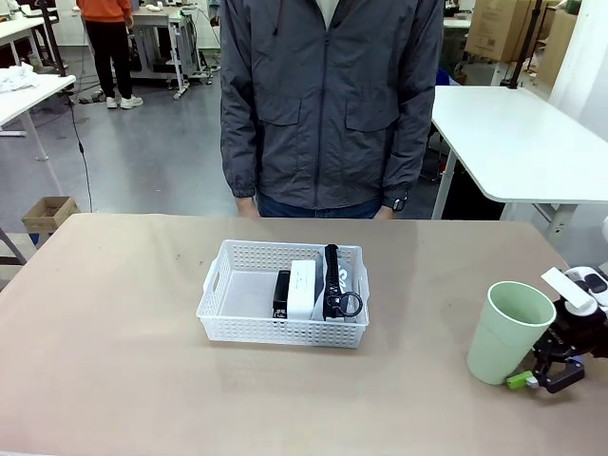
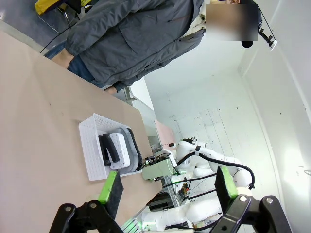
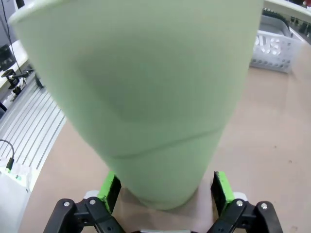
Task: Efficiently arrange items inside the basket to fit them all.
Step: Pick up the Reusable plastic cup and place it inside the Organizing basket.
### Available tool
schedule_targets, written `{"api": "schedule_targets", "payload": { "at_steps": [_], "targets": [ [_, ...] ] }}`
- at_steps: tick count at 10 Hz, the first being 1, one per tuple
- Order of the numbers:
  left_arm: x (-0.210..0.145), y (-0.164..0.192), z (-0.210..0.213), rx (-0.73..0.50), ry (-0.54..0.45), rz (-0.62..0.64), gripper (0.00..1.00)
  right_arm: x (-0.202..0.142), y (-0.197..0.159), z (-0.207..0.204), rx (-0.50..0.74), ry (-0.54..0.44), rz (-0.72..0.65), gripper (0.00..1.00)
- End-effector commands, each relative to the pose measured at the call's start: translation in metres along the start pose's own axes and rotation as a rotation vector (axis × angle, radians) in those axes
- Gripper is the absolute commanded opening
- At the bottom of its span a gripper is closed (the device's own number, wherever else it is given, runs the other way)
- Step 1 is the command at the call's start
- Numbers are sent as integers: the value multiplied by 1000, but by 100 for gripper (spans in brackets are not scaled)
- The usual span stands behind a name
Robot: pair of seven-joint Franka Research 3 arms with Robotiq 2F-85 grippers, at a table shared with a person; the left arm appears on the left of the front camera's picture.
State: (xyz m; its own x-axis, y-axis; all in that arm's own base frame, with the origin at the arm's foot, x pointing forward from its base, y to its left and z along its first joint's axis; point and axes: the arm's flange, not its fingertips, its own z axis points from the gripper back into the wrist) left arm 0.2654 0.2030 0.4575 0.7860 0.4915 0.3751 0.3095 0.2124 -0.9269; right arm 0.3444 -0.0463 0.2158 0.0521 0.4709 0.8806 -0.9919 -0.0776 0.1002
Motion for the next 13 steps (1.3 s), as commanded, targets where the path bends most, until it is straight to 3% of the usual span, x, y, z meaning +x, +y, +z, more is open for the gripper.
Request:
{"api": "schedule_targets", "payload": {
  "at_steps": [1, 8, 13],
  "targets": [
    [1, -5, -2, -20, -16, 5, 100, -15, 33, -26, -34, -48, 28, 100],
    [1, -5, -2, -20, -16, 5, 100, 10, 41, -22, 28, -240, 12, 100],
    [1, -5, -2, -20, -16, 5, 100, 21, 41, -18, 61, -256, 17, 100]
  ]
}}
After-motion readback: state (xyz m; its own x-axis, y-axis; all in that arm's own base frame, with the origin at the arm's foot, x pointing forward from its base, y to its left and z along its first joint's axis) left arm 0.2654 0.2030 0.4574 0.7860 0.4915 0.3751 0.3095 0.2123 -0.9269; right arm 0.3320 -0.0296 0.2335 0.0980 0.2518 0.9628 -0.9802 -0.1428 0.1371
